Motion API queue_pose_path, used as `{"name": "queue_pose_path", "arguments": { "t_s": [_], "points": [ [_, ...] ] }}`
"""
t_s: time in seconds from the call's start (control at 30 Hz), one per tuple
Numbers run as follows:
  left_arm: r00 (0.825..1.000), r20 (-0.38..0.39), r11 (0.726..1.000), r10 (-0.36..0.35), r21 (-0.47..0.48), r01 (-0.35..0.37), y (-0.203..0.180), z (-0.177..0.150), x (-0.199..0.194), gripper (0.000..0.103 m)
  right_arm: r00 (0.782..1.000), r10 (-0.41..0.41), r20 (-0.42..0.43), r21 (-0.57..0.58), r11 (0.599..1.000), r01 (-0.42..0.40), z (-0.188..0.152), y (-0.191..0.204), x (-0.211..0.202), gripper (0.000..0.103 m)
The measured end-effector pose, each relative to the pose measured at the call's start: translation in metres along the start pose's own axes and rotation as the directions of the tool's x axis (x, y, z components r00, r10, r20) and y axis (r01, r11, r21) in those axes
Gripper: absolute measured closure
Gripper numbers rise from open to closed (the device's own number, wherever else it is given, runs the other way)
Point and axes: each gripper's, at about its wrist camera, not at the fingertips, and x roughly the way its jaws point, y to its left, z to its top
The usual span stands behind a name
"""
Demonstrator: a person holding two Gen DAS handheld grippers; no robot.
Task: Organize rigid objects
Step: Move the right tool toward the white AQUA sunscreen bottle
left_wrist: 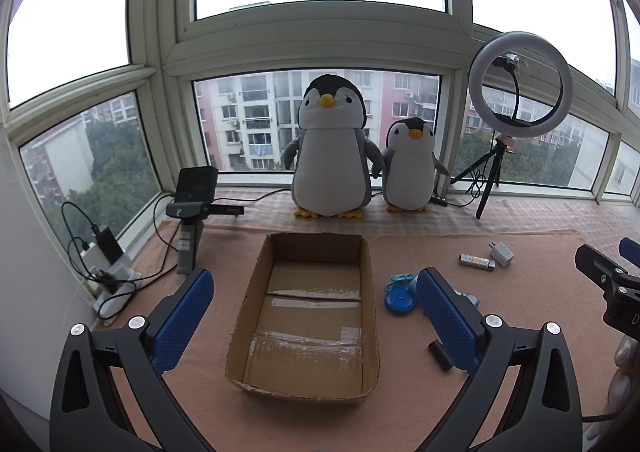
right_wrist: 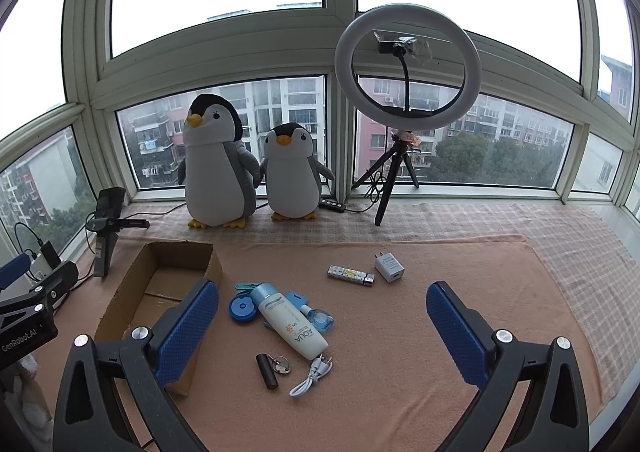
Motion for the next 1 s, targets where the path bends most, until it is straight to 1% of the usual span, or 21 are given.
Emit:
{"name": "queue_pose_path", "arguments": {
  "t_s": [0.57, 1.0],
  "points": [
    [1.0, -0.004, 1.0, 0.004, 0.004, -0.004, 0.0, 0.0, 0.001, 0.002, 1.0, -0.001, -0.011, 0.007, 1.0, 0.001, -0.002, -0.002, 0.003, 0.0],
    [0.998, -0.047, 0.999, 0.041, 0.01, -0.04, 0.008, -0.01, 0.017, 0.002, 0.999, -0.013, -0.039, 0.005, 1.0, 0.013, -0.005, -0.005, 0.015, 0.0]
  ]
}}
